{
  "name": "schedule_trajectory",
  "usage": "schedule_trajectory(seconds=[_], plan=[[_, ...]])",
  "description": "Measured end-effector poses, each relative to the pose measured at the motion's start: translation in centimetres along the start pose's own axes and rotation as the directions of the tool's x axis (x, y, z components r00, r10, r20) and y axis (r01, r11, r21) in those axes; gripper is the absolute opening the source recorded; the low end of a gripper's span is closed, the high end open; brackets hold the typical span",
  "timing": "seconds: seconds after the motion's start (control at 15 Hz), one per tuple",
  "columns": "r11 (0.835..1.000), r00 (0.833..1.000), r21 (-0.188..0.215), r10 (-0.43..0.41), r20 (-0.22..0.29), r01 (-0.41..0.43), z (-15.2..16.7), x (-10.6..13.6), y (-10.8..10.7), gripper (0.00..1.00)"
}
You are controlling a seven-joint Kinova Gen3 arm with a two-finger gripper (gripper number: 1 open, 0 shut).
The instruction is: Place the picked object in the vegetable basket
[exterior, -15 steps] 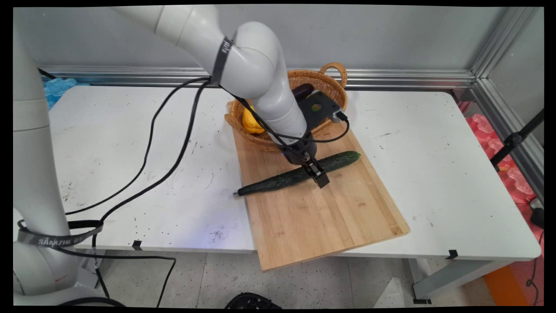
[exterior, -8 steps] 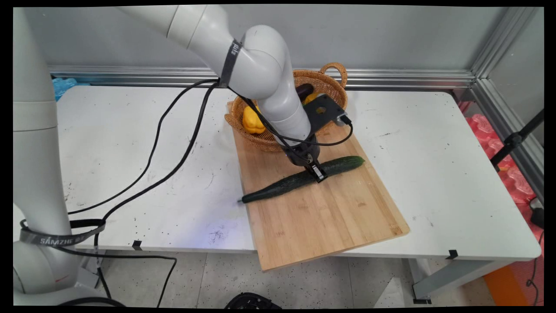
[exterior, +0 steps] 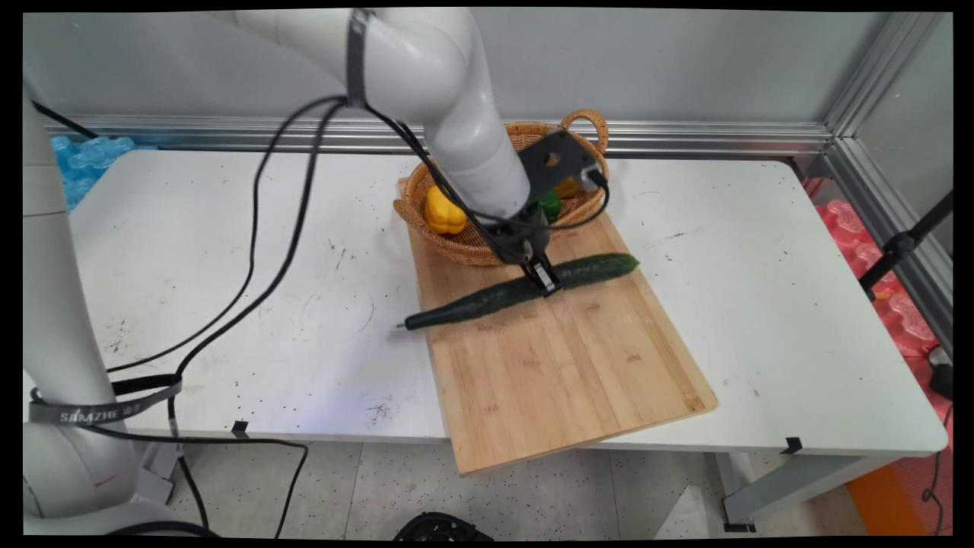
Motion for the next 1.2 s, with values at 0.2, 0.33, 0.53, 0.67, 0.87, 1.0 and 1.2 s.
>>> schedule_trajectory(seconds=[0.2, 0.33, 0.53, 0.67, 0.87, 1.0, 1.2], plan=[[1.000, 1.000, 0.003, 0.002, -0.018, -0.002, -3.3, 0.3, -0.5, 0.00], [1.000, 1.000, 0.013, -0.001, -0.027, 0.002, -5.4, 0.4, -1.3, 0.00], [0.999, 0.999, 0.045, -0.009, -0.035, 0.011, -8.3, 0.6, -3.1, 0.00], [0.997, 0.999, 0.074, -0.018, -0.041, 0.021, -9.9, 0.8, -4.6, 0.00], [0.991, 0.998, 0.124, -0.037, -0.054, 0.044, -11.7, 1.4, -7.3, 0.00], [0.986, 0.997, 0.158, -0.047, -0.061, 0.057, -12.5, 1.8, -9.2, 0.00], [0.976, 0.996, 0.208, -0.050, -0.067, 0.063, -12.9, 2.6, -12.1, 0.00]])
